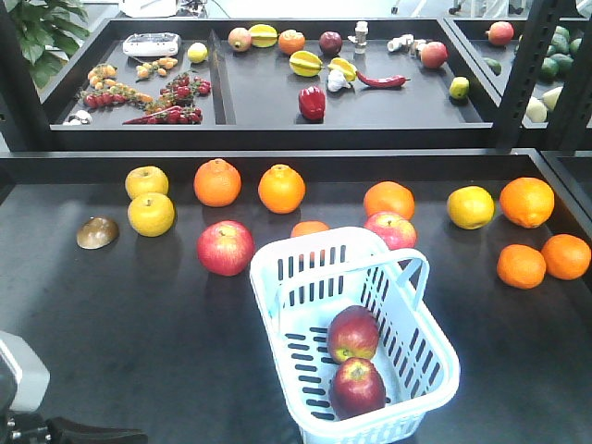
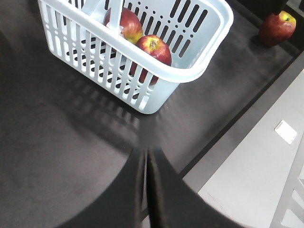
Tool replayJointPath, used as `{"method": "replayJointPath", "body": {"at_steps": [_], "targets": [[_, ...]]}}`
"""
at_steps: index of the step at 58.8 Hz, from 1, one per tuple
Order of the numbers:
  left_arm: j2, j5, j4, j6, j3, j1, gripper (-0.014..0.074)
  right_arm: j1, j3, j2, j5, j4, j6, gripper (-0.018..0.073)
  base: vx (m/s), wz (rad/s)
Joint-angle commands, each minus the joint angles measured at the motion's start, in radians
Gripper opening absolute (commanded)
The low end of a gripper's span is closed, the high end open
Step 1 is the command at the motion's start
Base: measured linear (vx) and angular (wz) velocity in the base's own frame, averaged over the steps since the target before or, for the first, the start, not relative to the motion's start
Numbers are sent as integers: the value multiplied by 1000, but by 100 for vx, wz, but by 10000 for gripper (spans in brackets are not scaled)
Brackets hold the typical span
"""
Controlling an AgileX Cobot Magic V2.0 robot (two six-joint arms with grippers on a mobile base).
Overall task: Pick three apples into basket with both arms
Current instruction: 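Close the right gripper on the red apple and lift it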
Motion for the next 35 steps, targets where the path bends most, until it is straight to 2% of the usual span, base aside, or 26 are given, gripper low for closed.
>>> {"method": "replayJointPath", "body": {"at_steps": [1,35], "targets": [[-2,-38,-30,-8,-22,-3,-6,-4,-23,-24,-5,-20,-2,591,0,0],[-2,-42,-30,-7,-22,-3,-6,-4,-23,76,-53,-20,-3,591,0,0]]}}
